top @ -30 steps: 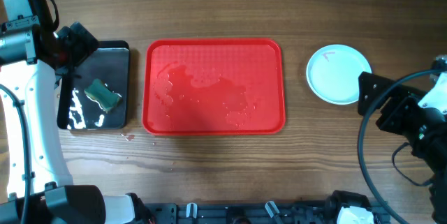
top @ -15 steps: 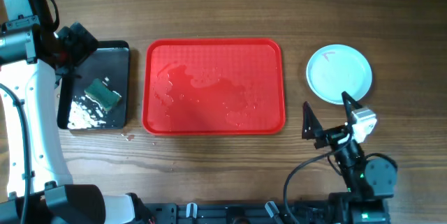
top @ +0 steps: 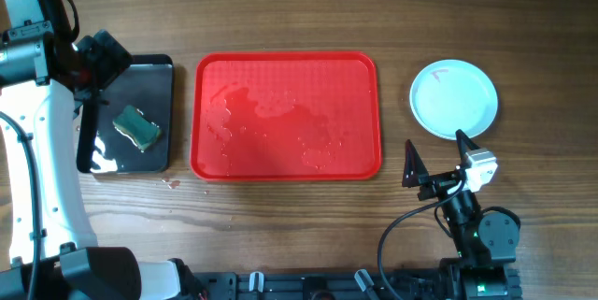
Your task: Clean dirty plates on tray and stack at the side
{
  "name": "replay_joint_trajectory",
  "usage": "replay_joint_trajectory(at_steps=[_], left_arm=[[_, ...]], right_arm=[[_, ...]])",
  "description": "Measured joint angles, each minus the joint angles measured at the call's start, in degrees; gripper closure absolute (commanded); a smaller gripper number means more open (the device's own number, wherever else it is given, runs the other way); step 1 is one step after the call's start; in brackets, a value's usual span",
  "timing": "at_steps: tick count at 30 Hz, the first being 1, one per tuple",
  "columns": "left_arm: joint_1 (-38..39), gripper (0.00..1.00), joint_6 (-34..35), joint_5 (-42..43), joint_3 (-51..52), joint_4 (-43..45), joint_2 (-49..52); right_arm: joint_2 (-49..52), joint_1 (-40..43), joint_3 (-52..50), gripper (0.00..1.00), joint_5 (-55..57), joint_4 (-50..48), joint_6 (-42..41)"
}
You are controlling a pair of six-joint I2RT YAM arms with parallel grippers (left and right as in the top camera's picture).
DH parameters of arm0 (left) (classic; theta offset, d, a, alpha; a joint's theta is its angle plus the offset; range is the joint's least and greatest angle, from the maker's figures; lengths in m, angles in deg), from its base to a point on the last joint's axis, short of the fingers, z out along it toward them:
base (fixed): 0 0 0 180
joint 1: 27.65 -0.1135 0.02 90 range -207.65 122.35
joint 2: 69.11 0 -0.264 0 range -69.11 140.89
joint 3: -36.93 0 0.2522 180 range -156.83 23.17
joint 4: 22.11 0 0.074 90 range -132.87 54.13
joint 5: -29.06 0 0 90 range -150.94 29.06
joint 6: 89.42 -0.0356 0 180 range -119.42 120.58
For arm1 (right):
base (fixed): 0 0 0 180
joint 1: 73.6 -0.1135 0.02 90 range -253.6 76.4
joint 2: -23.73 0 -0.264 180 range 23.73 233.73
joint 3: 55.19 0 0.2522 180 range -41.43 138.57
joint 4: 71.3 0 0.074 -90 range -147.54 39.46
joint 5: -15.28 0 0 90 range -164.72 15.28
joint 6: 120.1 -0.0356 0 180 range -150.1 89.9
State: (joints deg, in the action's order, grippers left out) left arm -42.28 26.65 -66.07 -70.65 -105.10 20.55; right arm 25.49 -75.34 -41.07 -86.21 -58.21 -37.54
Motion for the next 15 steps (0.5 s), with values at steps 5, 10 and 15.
replay_joint_trajectory(at_steps=[5,10,15], left_arm=[[0.00,0.00,0.00,0.00,0.00,0.00,0.00],[1.81,0.00,-0.04,-5.16,1.05,1.57,-6.10],[4.83,0.00,-0.52,-5.73,24.48,28.22,-34.42]], right_arm=[[0.00,0.00,0.00,0.00,0.00,0.00,0.00],[0.00,0.00,0.00,0.00,0.02,0.00,0.00],[0.17,0.00,0.00,0.00,0.20,-0.02,0.00]])
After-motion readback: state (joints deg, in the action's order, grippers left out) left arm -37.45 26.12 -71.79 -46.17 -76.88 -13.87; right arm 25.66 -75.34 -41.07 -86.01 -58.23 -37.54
